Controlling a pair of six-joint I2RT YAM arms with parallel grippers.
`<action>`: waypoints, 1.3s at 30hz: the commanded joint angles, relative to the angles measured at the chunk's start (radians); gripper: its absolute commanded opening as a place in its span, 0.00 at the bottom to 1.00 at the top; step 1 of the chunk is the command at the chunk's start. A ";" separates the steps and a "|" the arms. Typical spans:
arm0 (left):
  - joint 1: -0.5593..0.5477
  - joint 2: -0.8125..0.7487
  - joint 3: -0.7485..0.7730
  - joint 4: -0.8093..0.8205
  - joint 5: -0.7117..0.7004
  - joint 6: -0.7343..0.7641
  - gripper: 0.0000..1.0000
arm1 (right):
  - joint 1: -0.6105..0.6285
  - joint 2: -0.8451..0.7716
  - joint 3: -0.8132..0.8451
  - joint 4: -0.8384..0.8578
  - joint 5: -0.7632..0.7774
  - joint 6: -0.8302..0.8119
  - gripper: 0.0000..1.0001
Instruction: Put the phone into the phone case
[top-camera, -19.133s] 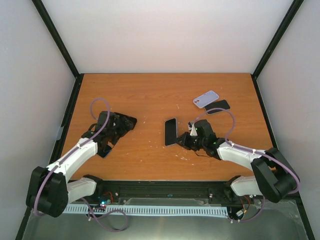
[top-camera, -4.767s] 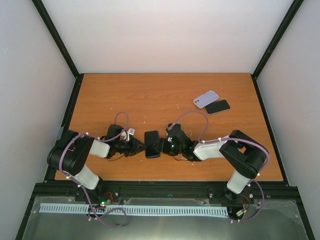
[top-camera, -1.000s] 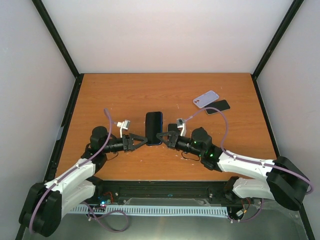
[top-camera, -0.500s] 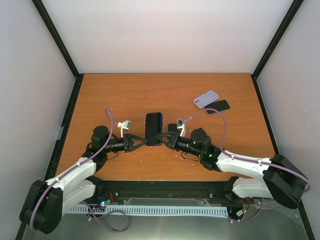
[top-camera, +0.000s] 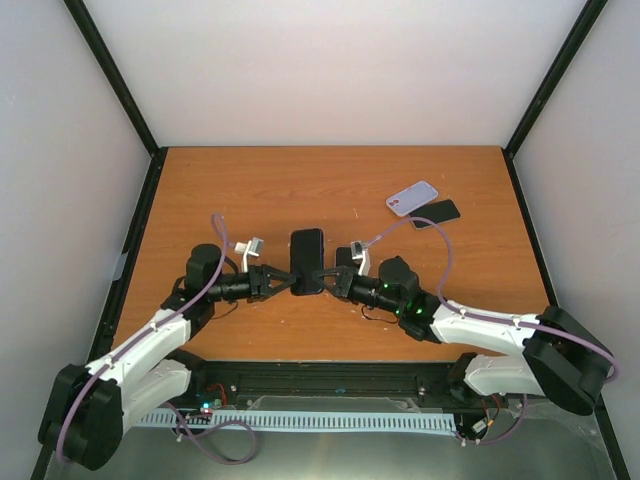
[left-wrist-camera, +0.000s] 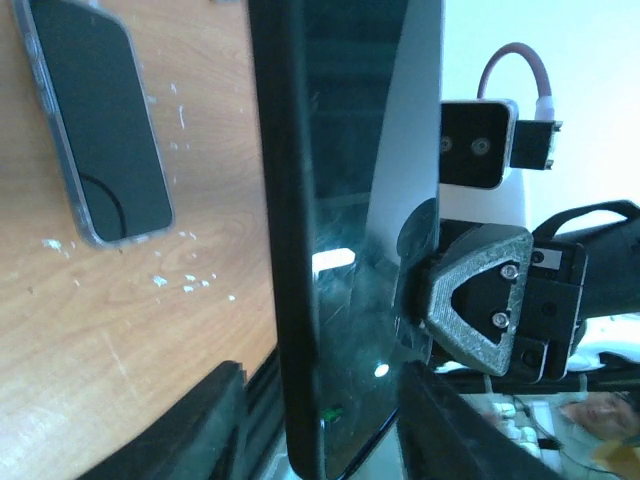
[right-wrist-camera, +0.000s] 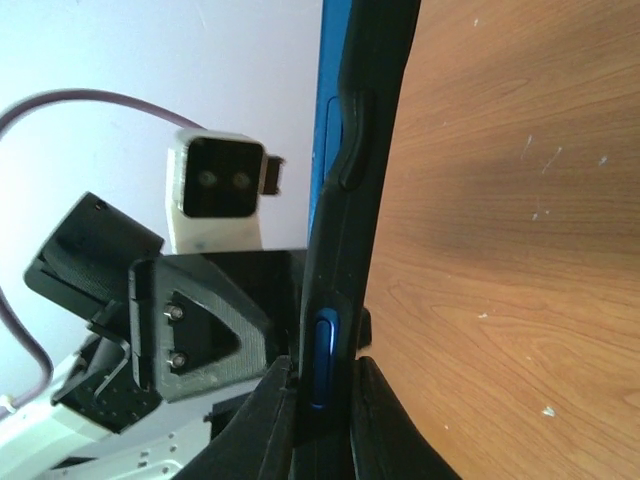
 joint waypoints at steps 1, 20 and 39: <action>-0.005 -0.044 0.053 -0.006 -0.023 0.045 0.52 | 0.008 -0.069 0.011 -0.002 -0.027 -0.083 0.13; -0.005 -0.062 0.047 0.247 0.067 0.018 0.43 | 0.045 -0.179 -0.040 0.075 -0.148 -0.182 0.13; -0.005 -0.066 0.034 0.341 0.127 0.014 0.02 | 0.053 -0.242 -0.025 -0.072 -0.112 -0.268 0.24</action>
